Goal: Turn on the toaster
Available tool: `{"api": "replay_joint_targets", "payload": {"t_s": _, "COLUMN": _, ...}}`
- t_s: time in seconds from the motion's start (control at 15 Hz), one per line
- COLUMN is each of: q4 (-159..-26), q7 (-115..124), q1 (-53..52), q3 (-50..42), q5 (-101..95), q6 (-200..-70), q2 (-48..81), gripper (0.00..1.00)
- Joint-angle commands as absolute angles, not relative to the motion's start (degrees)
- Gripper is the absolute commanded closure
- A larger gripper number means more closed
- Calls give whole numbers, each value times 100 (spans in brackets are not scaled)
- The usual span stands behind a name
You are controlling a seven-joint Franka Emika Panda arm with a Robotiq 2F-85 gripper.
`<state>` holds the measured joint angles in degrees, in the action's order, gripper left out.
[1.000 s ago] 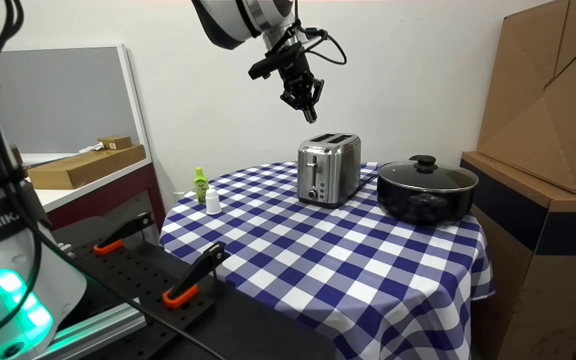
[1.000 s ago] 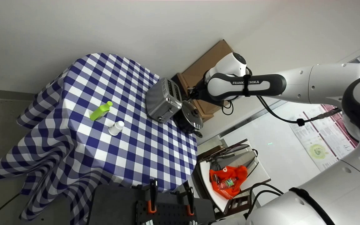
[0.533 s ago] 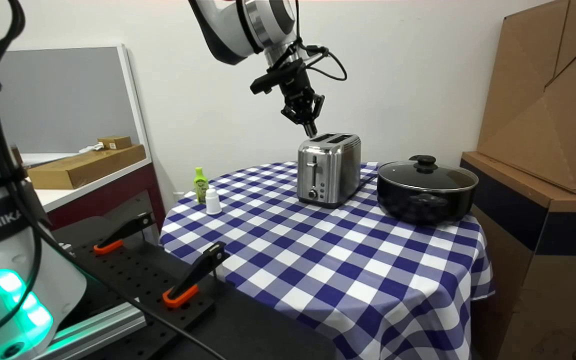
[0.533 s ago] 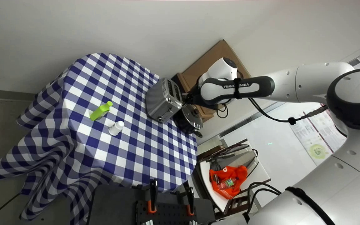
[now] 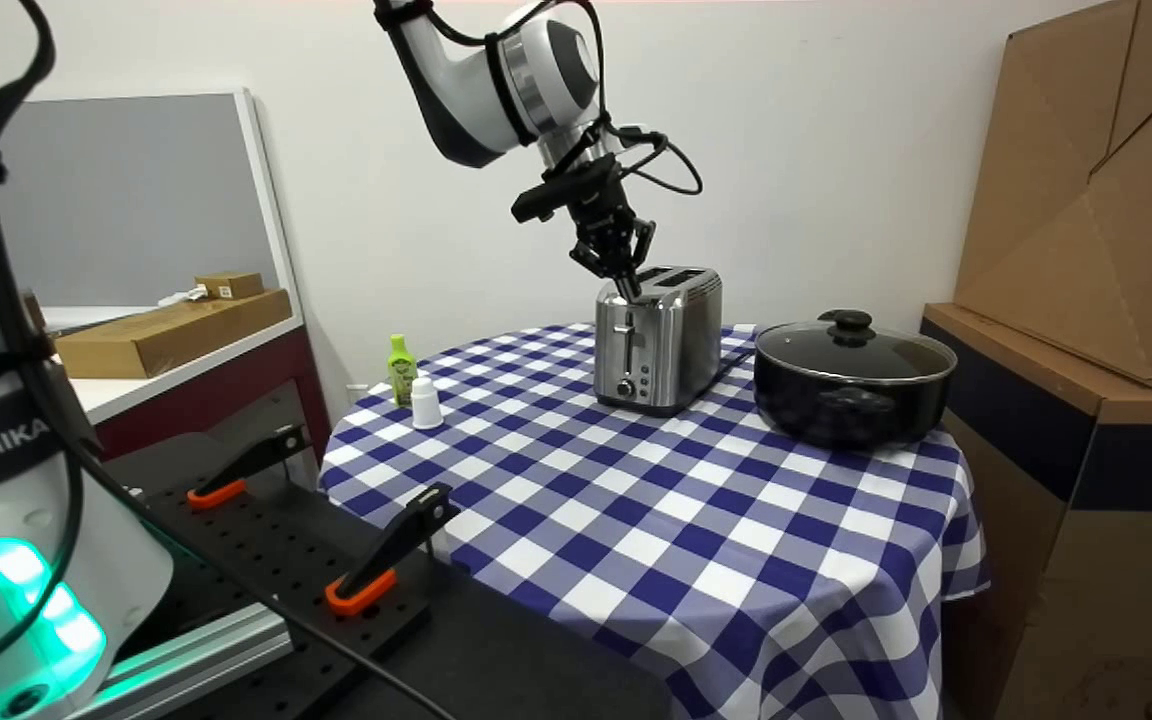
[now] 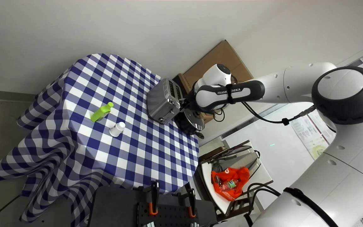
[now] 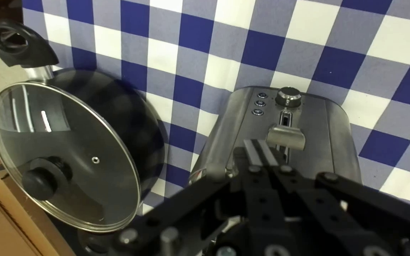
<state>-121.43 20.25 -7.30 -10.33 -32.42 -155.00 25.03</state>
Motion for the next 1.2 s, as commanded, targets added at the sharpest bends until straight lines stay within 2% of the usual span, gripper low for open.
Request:
{"api": "replay_joint_targets", "payload": {"t_s": 0.0, "q4": -11903, "q7": 2190, "q1": -990, "q3": -1291, "q5": -3419, "q6": -15729, "q2": 2840, "gripper": 100}}
{"api": "replay_joint_targets", "payload": {"t_s": 1.13, "q4": -11606, "q7": 2226, "q1": -1722, "q3": -1905, "q5": -3370, "q6": -16187, "q2": 3723, "gripper": 100}}
